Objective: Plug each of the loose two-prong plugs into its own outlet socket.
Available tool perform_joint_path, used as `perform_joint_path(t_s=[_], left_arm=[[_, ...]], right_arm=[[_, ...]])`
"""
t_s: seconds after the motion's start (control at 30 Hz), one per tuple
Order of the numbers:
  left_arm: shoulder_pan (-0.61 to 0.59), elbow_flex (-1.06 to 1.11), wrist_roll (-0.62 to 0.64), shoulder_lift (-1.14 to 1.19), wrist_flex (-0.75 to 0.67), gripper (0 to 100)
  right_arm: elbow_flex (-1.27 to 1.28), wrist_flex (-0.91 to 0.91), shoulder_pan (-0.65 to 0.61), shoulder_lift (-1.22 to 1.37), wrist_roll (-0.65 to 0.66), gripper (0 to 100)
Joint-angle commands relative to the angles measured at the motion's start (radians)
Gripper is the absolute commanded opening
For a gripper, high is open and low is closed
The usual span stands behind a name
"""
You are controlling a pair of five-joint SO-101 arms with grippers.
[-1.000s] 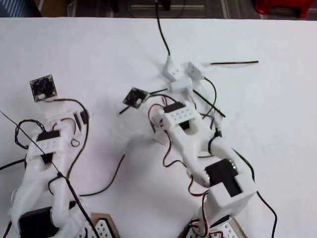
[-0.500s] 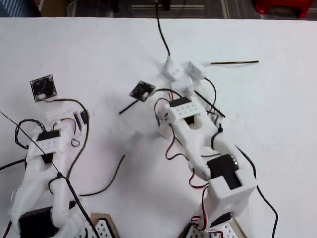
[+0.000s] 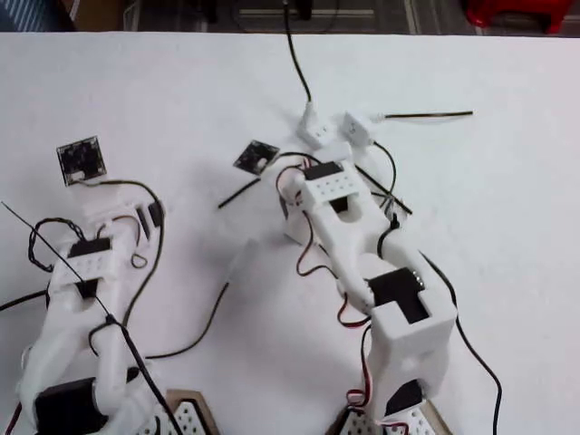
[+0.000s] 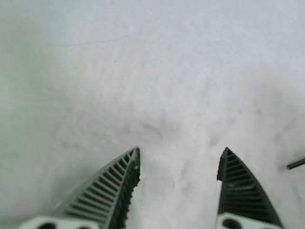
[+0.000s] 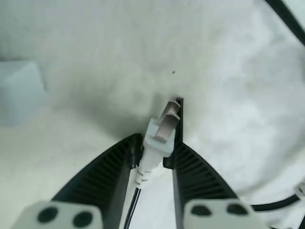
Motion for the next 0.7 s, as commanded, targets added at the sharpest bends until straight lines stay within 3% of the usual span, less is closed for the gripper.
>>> perform_joint_path(t_s=[0.0, 0.17, 0.43, 0.67], left_arm=[[0.007, -0.028, 0.002, -0.004, -0.021, 26], [0.007, -0.028, 0.002, -0.004, -0.021, 26], [0.01, -0.029, 0.002, -0.004, -0.023, 26], [0.096, -0.021, 0.002, -0.004, -0.061, 26]], right_arm=[[-0.046, 0.007, 0.015, -0.008, -0.009, 1.5], [-0.118, 0.116, 0.015, -0.096, -0.009, 1.9], [-0.17, 0.265, -0.008, -0.484, -0.002, 1.9], [-0.115, 0.294, -0.03, -0.782, 0.0, 1.9]])
